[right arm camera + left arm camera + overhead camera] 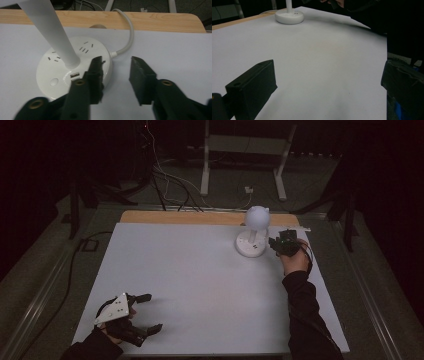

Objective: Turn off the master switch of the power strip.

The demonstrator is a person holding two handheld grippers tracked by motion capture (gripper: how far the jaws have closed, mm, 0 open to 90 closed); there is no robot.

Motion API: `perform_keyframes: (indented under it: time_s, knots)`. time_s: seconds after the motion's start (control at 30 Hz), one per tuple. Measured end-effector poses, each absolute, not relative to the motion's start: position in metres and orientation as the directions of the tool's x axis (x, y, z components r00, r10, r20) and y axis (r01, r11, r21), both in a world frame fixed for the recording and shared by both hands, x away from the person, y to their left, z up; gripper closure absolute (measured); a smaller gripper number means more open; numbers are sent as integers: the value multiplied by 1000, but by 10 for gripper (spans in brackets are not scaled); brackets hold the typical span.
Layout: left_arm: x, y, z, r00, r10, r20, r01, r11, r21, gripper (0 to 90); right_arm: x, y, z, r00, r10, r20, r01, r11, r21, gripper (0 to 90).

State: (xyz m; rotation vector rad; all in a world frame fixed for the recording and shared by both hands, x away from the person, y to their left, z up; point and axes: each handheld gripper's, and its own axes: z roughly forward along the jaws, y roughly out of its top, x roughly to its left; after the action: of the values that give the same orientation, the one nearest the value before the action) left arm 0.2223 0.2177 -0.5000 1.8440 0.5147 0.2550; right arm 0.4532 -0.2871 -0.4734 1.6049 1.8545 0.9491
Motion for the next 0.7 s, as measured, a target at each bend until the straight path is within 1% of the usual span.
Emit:
perform_keyframes:
  time_s: [0.03,0.17,0.2,0.23,0.27,0.3,0.5,0.7]
  knots:
    - [222,218,-500,880,468,-78,220,-257,941,5,453,-287,-473,-175,982,67,629,59,775,683]
    - [222,218,-500,880,469,-80,222,-257,941,5,455,-283,-473,-166,984,66,619,52,783,786]
    - [222,218,-500,880,469,-80,222,-256,941,5,455,-283,-473,-166,984,66,619,52,783,786]
    - [222,218,-500,880,469,-79,221,-257,941,4,457,-281,-473,-168,984,59,619,58,783,815]
    - [222,218,-500,880,469,-79,221,-257,941,4,457,-281,-473,-168,984,59,619,58,783,815]
    - [222,218,-500,880,468,-80,222,-257,940,5,458,-279,-473,-166,985,52,618,63,784,852]
    - [222,218,-500,880,469,-80,223,-257,940,4,462,-275,-476,-177,983,39,616,80,784,900]
    - [222,218,-500,880,469,-81,223,-256,941,4,465,-271,-481,-199,980,17,614,111,781,900]
